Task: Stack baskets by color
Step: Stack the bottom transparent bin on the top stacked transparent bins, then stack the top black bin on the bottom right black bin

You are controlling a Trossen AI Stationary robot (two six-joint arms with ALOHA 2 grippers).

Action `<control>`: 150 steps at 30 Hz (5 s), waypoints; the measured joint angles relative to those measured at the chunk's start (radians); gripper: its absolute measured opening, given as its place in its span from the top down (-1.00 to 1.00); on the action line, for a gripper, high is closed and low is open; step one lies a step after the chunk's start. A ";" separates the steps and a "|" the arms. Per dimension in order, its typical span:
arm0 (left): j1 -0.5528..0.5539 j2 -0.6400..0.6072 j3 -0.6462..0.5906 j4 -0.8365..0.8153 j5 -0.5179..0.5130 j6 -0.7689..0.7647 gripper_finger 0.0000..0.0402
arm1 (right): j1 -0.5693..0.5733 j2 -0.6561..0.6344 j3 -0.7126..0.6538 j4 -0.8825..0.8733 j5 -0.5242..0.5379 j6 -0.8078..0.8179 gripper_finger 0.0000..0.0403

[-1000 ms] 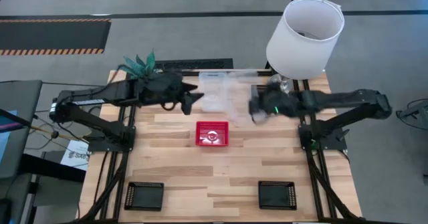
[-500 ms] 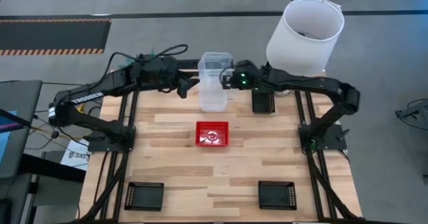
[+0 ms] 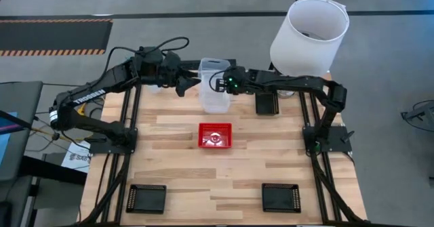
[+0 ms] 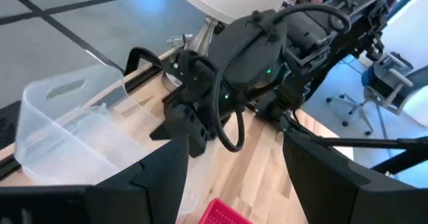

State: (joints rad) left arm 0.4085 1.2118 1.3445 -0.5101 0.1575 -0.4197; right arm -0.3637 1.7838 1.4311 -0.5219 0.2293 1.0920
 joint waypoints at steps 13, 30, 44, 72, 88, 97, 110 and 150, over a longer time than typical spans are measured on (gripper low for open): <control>0.025 0.000 0.000 -0.058 0.074 0.063 -0.15 | 0.006 0.006 0.000 -0.032 0.061 0.068 0.99; 0.025 0.000 0.000 -0.050 0.073 0.060 -0.15 | 0.021 0.021 0.002 -0.061 0.089 0.089 0.99; 0.025 0.000 0.000 -0.049 0.082 0.059 -0.15 | 0.009 0.050 0.000 -0.053 0.085 0.079 0.98; 0.025 0.000 0.000 -0.049 0.092 0.068 -0.15 | -0.006 0.049 0.000 0.054 0.143 0.054 0.12; -0.039 -0.007 -0.005 -0.303 0.002 0.173 -0.15 | 0.020 -0.111 0.001 -0.086 0.064 -0.173 0.16; -0.195 -0.252 -0.288 -0.124 -0.005 0.052 -0.15 | 0.053 -0.298 -0.023 -0.567 0.168 -0.224 0.23; -0.460 -0.310 -0.558 0.072 -0.107 -0.138 0.04 | 0.231 -0.521 -0.459 -0.545 0.111 0.056 0.26; -0.594 -0.194 -0.556 0.042 -0.298 -0.330 0.05 | 0.144 -0.594 -0.894 -0.049 0.265 -0.025 0.91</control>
State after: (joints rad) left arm -0.1853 1.0176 0.7882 -0.4686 -0.1406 -0.7498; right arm -0.2201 1.1893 0.5370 -0.5704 0.4942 1.0668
